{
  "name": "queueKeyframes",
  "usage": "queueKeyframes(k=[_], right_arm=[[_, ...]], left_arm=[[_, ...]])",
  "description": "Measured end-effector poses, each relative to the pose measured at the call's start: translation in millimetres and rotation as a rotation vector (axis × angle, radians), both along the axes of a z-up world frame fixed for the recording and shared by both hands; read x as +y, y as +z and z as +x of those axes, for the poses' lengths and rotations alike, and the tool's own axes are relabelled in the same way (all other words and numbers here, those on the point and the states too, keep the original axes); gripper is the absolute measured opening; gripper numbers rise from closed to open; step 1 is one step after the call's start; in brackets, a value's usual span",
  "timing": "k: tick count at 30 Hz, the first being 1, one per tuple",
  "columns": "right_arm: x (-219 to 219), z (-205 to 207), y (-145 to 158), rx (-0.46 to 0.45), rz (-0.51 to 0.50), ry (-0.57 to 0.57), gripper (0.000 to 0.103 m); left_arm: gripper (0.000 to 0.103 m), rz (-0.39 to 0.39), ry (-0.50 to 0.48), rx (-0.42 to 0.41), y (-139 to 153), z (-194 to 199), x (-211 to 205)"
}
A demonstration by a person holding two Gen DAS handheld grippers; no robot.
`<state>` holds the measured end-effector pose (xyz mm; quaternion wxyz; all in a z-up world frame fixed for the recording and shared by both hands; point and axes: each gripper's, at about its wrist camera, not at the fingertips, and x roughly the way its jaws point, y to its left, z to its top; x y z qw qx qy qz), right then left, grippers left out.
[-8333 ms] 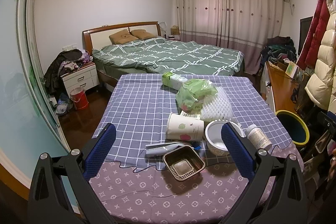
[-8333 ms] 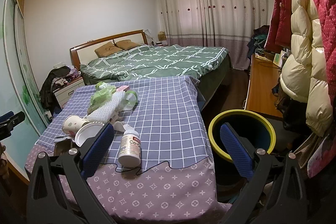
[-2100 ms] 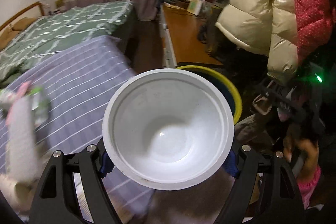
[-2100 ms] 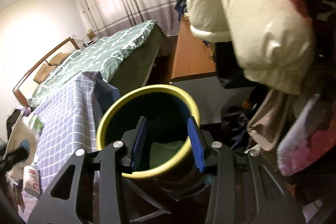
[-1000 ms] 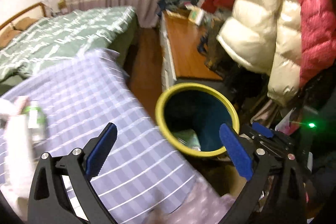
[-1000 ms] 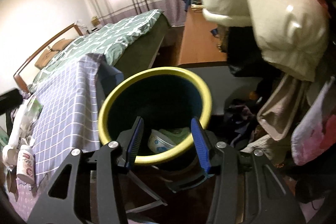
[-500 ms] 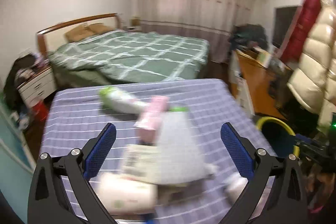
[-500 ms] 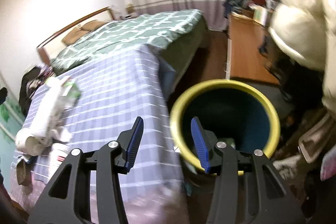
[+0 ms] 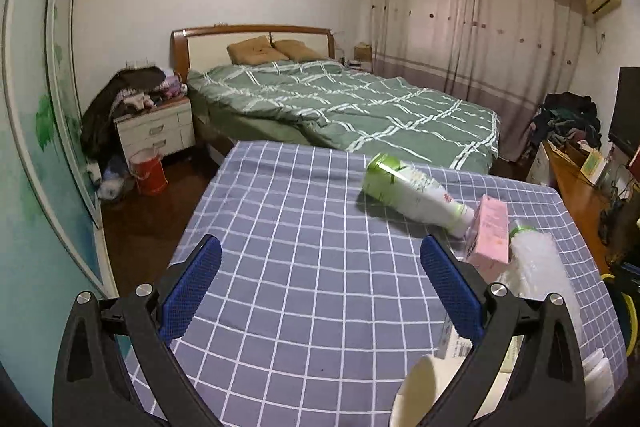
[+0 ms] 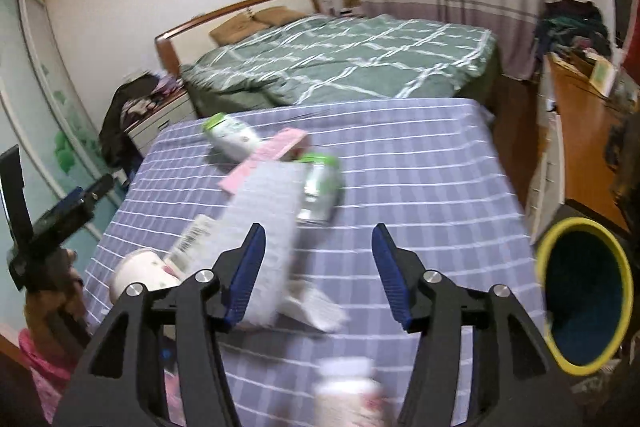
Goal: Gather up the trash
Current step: 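Grasp the white foam net sleeve with the right gripper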
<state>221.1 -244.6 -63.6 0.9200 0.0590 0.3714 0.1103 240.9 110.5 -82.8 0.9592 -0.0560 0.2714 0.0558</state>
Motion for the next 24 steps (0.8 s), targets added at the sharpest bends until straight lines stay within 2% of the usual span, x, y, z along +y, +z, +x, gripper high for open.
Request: queueKeyframes(k=[4,9,13,15,16,18,19,24], right_arm=[[20.4,26.1,-8.9,0.055,0.011,0.003,0.067],[35.2,49.0,-27.4,0.141,0.038,0.007,0.071],[44.3,54.7,-35.6,0.152,0.035,0.004,0.071],[46.5,55.3,-40.0,0.161,0.039,0.006,0.055],[46.4,54.4,-40.9,0.170,0.047,0.010,0.040],[45.2,53.0,-41.5,0.171,0.065,0.017,0.025],[45.6,51.0,-39.9,0.158,0.061,0.016,0.013],[43.0,38.7,-24.6,0.110,0.094,0.028,0.012]], left_arm=[[0.098,-0.030,-0.007,-0.009,-2.1,-2.3,-0.8],[0.098,-0.047,-0.027,-0.004,-4.7,-4.2,-6.4],[0.098,-0.046,-0.033,-0.008,-4.9,-5.8,-10.9],[0.098,-0.048,-0.039,-0.006,-6.3,-5.4,-13.1],[0.098,-0.049,-0.042,-0.005,-6.3,-6.1,-13.3],[0.098,-0.048,-0.048,-0.003,-6.6,-6.3,-15.2],[0.098,-0.047,-0.051,-0.003,-6.8,-6.4,-16.6],[0.098,-0.051,-0.052,-0.006,-7.7,-8.2,-15.9]])
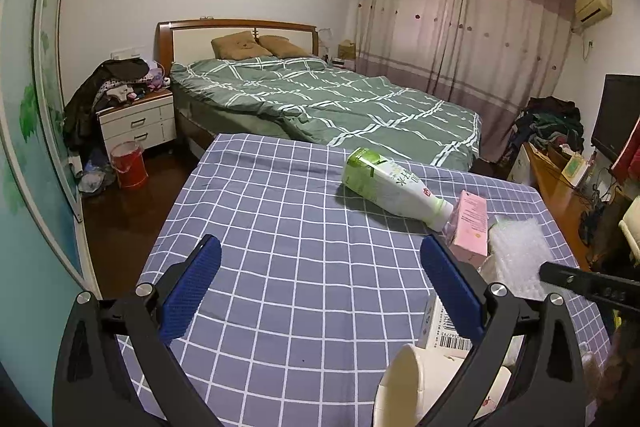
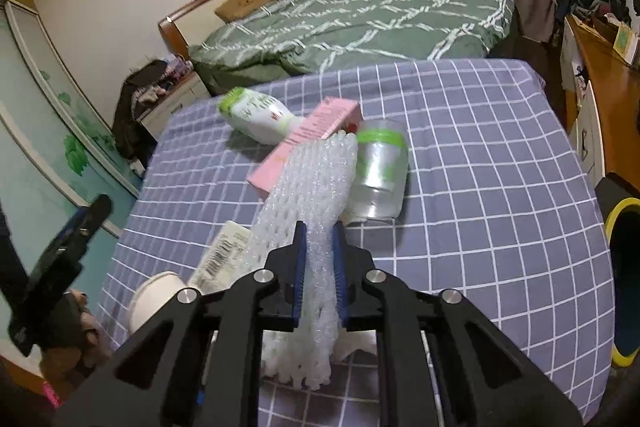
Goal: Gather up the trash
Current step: 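Grasp the white foam net sleeve with the right gripper, then carry the foam net sleeve into the bin and open the right gripper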
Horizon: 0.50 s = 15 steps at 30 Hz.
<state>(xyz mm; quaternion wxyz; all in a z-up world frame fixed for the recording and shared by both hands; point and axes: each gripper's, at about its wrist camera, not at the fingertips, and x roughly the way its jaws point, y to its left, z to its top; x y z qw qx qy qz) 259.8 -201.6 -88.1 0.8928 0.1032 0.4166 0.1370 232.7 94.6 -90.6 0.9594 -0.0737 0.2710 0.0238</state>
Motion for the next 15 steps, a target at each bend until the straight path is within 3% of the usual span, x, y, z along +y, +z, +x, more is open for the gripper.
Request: queueKeyframes(k=[9,15], right_arm=[[-27.6,-32.9,45.2,-0.137,0.018,-0.038,0.012],[-92.2,-58.3,64.0,-0.225,-0.041,-0.210,0.012]], left_arm=[[0.098,0.002,-0.001,0.002,-0.7,-0.8,-2.0],[0.098,0.007,-0.005,0.001,-0.8,-0.6,-3.0]])
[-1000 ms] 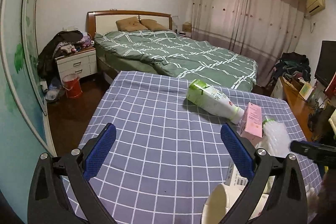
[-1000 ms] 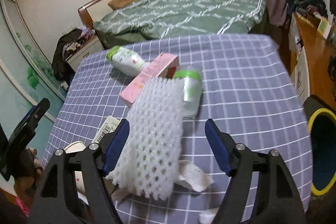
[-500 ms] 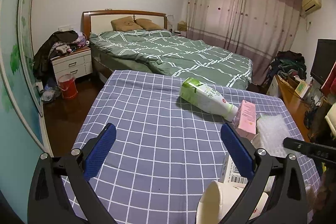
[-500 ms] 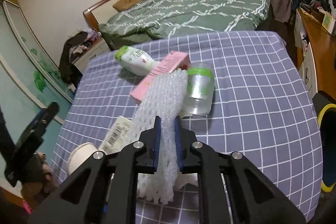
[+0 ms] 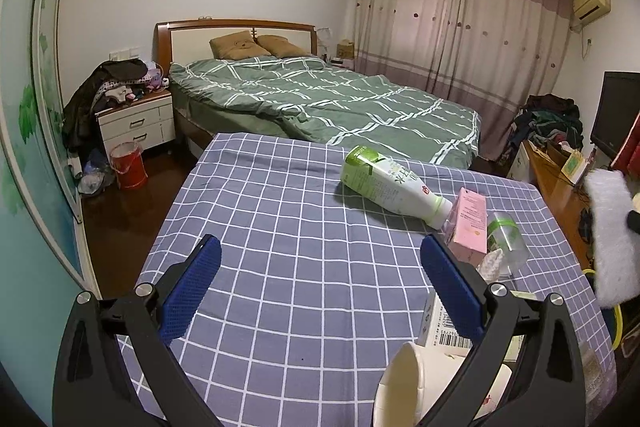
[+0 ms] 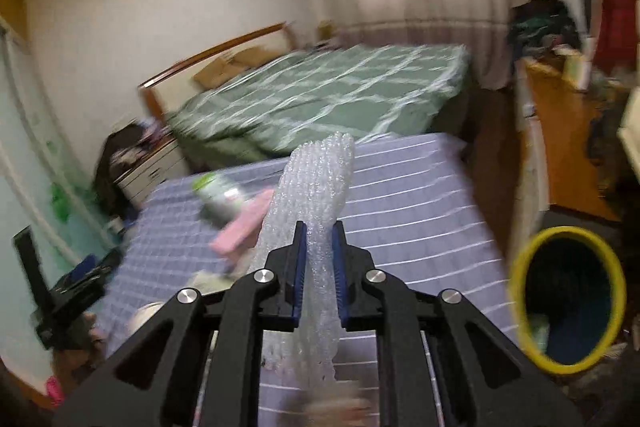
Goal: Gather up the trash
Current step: 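Carry the foam net sleeve into the bin and open the right gripper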
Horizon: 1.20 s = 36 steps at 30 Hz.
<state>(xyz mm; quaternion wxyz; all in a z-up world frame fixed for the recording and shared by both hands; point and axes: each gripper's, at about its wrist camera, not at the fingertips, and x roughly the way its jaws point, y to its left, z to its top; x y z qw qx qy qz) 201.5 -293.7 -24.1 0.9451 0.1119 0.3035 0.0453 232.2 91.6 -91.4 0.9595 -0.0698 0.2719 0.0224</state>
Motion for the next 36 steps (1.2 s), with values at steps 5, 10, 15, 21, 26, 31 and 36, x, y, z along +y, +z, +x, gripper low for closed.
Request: queueKeyframes(k=[5,10,15,21,26,31,36], right_arm=[[-81.3,-7.8,-16.3,0.033,-0.018,-0.201,0.012],[-155.9,-13.5,-47.5,0.099,-0.022,-0.391,0.012],[-209.5,-5.9,-87.9,0.185,-0.037,-0.528,0.013],[-240.7,6.5,-124.5,0.273,-0.057,-0.602,0.015],[-252.0,10.8,-136.6,0.308,-0.083,-0.650,0.037],[-245.2,0.5,-128.0,0.282,-0.097,-0.664,0.043],[-224.9,-19.1,-112.8,0.236,-0.122,-0.630,0.050]], left_arm=[[0.098,0.007,0.001,-0.005,0.2,-0.3,-1.5],[0.098,0.029,0.002,0.007,-2.5,0.4,-5.6],[0.098,0.046,-0.005,0.018,-5.8,4.1,-9.1],[0.098,0.042,-0.023,0.026,-8.3,7.0,-11.6],[0.098,0.044,-0.031,0.025,-8.9,7.1,-13.3],[0.098,0.047,-0.042,0.024,-8.7,6.7,-15.0],[0.098,0.067,-0.076,0.033,-9.6,8.1,-24.0]])
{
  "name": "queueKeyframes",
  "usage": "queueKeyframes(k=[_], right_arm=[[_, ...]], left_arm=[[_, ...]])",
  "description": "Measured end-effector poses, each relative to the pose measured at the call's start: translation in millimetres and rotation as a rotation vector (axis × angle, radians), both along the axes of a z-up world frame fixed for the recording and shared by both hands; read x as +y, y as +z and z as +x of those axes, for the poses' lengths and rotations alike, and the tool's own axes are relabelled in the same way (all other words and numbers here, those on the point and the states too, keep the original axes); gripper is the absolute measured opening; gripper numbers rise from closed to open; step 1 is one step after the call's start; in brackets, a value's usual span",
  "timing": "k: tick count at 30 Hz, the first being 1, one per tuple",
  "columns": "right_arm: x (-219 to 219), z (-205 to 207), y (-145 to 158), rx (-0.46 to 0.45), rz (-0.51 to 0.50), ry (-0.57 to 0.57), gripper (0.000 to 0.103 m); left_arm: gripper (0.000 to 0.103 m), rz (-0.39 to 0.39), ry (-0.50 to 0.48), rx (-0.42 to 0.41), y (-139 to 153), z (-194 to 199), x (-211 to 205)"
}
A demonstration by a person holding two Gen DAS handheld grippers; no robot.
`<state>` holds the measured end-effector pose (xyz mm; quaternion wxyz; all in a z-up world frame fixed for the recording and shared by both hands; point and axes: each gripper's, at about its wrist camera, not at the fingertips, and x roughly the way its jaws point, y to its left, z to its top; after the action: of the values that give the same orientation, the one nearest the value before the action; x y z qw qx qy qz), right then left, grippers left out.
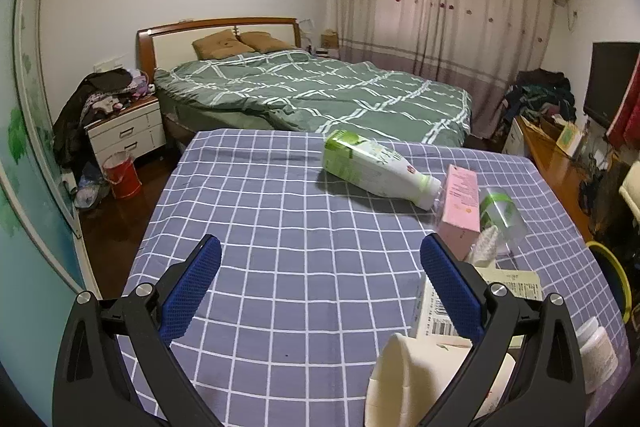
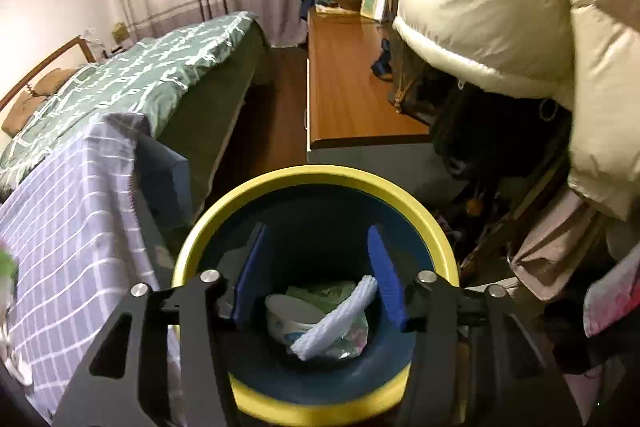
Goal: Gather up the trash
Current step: 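Carry the foam net sleeve into the bin and open the right gripper, then grasp the white paper cup with the left gripper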
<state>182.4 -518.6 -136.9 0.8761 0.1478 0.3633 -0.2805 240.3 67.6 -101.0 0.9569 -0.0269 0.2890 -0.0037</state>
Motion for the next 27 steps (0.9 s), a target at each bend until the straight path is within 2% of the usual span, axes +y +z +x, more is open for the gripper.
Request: queueKeyframes(k=[9,14,17,22,27], right_arm=[[43.8,-35.6,15.1,-0.035,0.001,0.117,0.052],[57.0,-35.3,20.6,-0.068,0.027,0.185,0.053],[63.0,-35.5,20.6,-0.076,0.041,0.216,0.053],[62.8,-37.6,14.3,-0.076,0.066,0.235,0.053],[57.8,-41.1,10.3,-0.079,0.084,0.235,0.053]], left_arm=[[0.098,0.031,-0.108,0.054,7.6,-11.1,-28.5],[0.098,0.016,-0.210,0.132,8.0,-33.4,-47.4],[0.098,0.039,-0.257,0.177,4.2,-44.6,-61.0],[0.098,0.102,-0.286,0.235,-6.9,-47.9,-76.9],[0.098,0.117,-0.298,0.301,-21.6,-36.2,-80.6]])
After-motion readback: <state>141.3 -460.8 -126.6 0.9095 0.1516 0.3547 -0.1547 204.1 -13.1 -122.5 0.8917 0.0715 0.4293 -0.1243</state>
